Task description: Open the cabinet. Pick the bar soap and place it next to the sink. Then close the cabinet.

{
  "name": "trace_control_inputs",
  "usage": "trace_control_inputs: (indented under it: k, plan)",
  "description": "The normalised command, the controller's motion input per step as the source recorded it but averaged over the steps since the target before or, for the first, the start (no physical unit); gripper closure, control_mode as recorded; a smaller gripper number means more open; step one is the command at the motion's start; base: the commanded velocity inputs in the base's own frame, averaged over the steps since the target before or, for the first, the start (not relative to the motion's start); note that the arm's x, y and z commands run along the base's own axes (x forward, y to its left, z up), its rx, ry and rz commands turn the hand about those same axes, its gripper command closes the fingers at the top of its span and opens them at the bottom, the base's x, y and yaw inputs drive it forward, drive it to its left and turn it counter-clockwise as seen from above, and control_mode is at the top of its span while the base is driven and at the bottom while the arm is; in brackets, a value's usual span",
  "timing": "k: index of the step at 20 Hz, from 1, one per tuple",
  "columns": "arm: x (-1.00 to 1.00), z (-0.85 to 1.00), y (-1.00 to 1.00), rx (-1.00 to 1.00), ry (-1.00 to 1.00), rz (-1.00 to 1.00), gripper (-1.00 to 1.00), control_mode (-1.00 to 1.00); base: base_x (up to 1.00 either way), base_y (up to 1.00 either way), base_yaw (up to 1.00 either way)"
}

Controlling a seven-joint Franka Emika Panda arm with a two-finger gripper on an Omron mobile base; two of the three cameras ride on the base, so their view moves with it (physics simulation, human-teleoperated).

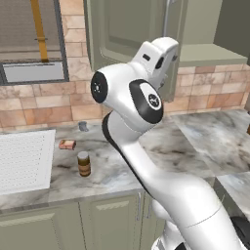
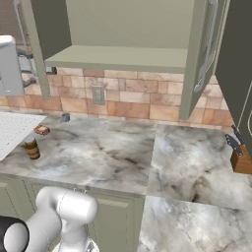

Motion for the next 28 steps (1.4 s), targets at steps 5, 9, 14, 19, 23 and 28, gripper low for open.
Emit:
trace_control_inputs:
  k: [5, 9, 14, 19, 23, 28]
  plan:
    - [0.4, -0.02, -0.65, 0.04, 0.0, 0.0, -1.0, -1.0, 0.0, 0.0, 0.0]
    - [0.48, 0.0, -0.57, 0.02, 0.0, 0.04, -1.0, -1.0, 0.0, 0.0, 0.0]
    - [0.53, 0.0, -0.43, 0.01, 0.0, 0.09, -1.0, -1.0, 0.0, 0.0, 0.0]
    - [0.52, 0.0, -0.31, 0.02, 0.0, 0.1, -1.0, -1.0, 0.0, 0.0, 0.0]
    - [0.57, 0.0, -0.3, 0.03, 0.0, 0.12, -1.0, -1.0, 0.0, 0.0, 0.0]
    - [0.55, 0.05, -0.24, 0.02, 0.02, 0.13, -1.0, -1.0, 0.0, 0.0, 0.0]
